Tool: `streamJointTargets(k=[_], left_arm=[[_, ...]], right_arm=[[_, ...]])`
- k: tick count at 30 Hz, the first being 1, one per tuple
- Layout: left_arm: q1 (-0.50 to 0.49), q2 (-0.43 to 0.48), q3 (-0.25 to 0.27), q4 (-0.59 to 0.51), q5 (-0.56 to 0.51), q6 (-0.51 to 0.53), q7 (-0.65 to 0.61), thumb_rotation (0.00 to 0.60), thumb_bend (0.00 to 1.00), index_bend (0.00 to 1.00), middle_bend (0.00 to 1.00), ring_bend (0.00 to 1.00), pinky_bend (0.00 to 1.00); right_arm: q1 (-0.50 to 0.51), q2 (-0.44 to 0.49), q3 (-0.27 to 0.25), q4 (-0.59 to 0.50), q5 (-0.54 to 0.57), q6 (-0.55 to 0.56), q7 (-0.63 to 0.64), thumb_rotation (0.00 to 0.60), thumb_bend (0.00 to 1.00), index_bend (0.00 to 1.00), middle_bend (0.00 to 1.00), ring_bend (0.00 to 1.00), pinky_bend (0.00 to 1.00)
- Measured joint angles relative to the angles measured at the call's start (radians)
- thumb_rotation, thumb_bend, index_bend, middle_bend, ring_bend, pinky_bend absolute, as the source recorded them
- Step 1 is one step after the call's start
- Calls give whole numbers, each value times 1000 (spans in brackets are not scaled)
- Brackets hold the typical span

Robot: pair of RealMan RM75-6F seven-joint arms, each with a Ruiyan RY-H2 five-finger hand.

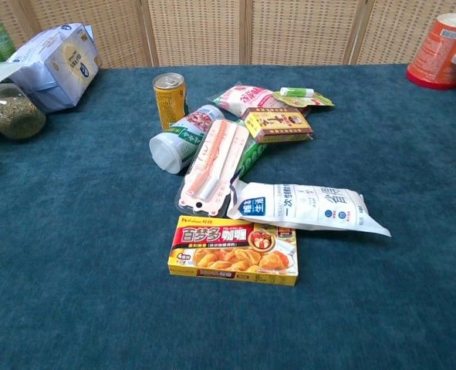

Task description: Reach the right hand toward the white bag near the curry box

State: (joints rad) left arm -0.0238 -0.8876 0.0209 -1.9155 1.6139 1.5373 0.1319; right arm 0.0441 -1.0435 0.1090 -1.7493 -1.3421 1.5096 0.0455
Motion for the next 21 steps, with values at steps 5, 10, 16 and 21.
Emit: streamJointTargets(k=[5, 10, 16, 21], left_arm=[[2, 3, 1, -4, 11, 7, 2, 600, 0, 0, 0, 0, 0], [12, 9, 5, -9, 18, 23, -6, 600, 0, 0, 0, 0, 0], [5, 5, 4, -7, 1, -2, -3, 600, 0, 0, 0, 0, 0], [3, 4, 1, -5, -11, -6, -4, 600, 0, 0, 0, 0, 0]], right_arm=[[2, -10, -5, 5, 3, -20, -15, 600, 0, 0, 0, 0, 2], [8, -13, -17, -20, -21, -39, -13, 600, 0, 0, 0, 0, 0], [43, -6, -42, -161, -58, -120, -41, 600, 0, 0, 0, 0, 0], [103, -18, -54, -316, -46, -232, -136, 600, 0, 0, 0, 0, 0]])
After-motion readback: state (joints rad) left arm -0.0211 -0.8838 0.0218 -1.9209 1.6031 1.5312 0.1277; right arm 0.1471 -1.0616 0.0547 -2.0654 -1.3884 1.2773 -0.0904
